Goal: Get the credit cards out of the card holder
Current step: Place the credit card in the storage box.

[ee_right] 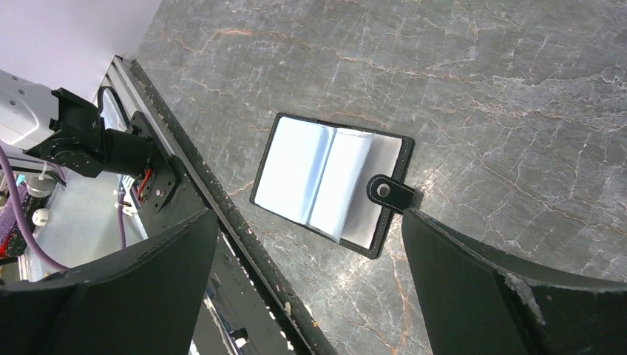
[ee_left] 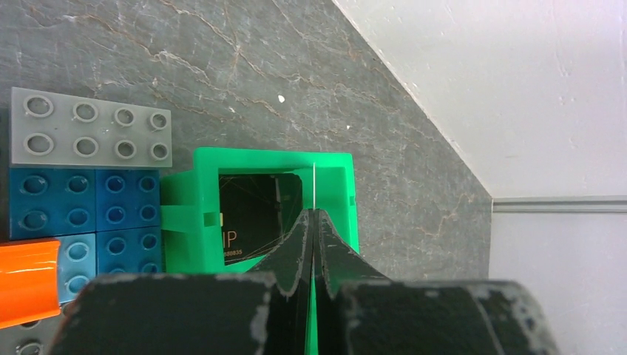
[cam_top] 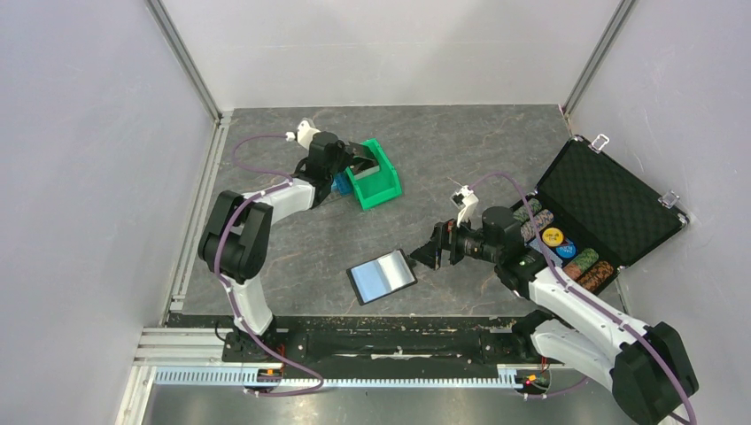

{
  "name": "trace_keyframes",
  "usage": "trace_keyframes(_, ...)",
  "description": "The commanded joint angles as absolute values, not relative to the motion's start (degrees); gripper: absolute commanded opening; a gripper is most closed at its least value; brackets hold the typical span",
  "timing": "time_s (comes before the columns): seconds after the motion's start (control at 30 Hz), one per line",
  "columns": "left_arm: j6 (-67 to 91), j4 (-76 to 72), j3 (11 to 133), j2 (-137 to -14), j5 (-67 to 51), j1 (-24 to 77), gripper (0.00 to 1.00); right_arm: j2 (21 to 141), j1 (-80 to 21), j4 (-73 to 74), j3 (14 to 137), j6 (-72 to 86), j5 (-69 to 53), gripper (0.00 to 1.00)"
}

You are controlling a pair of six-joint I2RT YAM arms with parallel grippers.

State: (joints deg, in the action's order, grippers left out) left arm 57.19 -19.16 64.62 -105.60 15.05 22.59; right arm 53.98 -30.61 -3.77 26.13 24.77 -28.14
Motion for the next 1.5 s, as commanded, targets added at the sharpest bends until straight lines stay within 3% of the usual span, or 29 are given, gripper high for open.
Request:
trace_keyframes(0.0,60.0,-22.5,65.5,-106.2,17.4,22.5,0.02,54.4,-30.4,-6.0,28.3,24.4,-27.8,0.98)
trace_keyframes(1.47,65.3,-18.1,66.2,-110.2,26.2,25.4,0.02,54.5,-28.6,-6.6,29.0,25.0,-30.0,0.98)
